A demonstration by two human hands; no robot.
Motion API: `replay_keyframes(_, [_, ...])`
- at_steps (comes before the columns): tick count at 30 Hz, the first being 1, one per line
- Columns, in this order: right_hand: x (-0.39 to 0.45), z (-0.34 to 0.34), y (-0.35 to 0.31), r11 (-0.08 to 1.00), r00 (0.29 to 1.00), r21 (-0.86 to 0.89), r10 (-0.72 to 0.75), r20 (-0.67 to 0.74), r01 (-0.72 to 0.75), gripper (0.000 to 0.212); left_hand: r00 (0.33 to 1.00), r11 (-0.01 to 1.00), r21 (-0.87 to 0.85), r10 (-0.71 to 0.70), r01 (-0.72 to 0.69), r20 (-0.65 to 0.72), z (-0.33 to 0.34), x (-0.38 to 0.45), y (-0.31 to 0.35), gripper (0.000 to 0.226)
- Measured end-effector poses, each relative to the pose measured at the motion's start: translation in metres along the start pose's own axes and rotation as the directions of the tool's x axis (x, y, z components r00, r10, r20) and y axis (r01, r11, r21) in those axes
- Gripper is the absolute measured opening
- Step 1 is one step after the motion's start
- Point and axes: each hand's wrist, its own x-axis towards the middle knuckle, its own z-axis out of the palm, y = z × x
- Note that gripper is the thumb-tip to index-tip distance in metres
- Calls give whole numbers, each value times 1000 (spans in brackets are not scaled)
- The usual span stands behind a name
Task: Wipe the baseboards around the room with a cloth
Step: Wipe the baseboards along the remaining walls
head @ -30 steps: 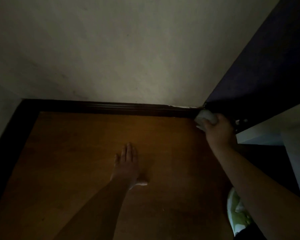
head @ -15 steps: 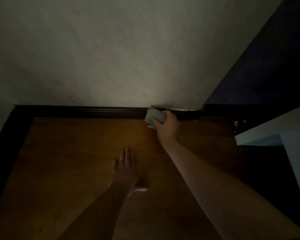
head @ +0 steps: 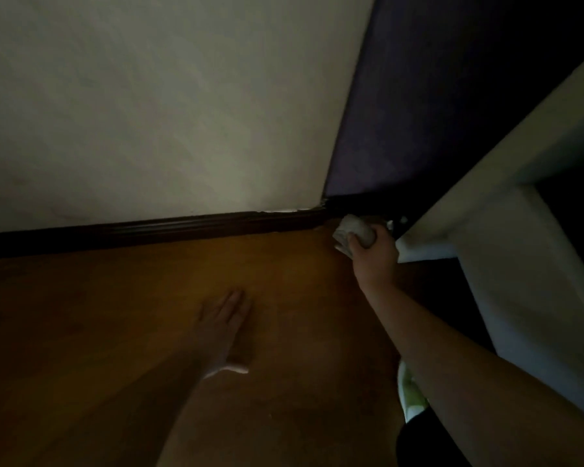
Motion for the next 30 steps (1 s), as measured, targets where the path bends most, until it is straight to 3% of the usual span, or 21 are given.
replay_keyframes(3, [1,-3,11,998,999,59,37,-23,-35,36,999,999,-18,42,-42,-27,-2,16,39,142])
replay_keyframes(7, [11,-3,12,998,999,59,22,-36,-20,42,996,991,-110,-85,80,-41,0,34,85,138])
replay_keyframes(10, [24,-1,4,999,999,43,-26,-26,27,42,988,983,-110,-152,148,-32,0,39,91,135])
replay_keyframes(22, [44,19,-14,986,995,-161,-64,-75,51,44,990,985,-96,-143,142,-9,-5,40,94,135])
replay_keyframes(30, [28,17,-9,969,966,-82,-220,133,232,43,990,987,-87,-138,137,-5,-6,38,93,134])
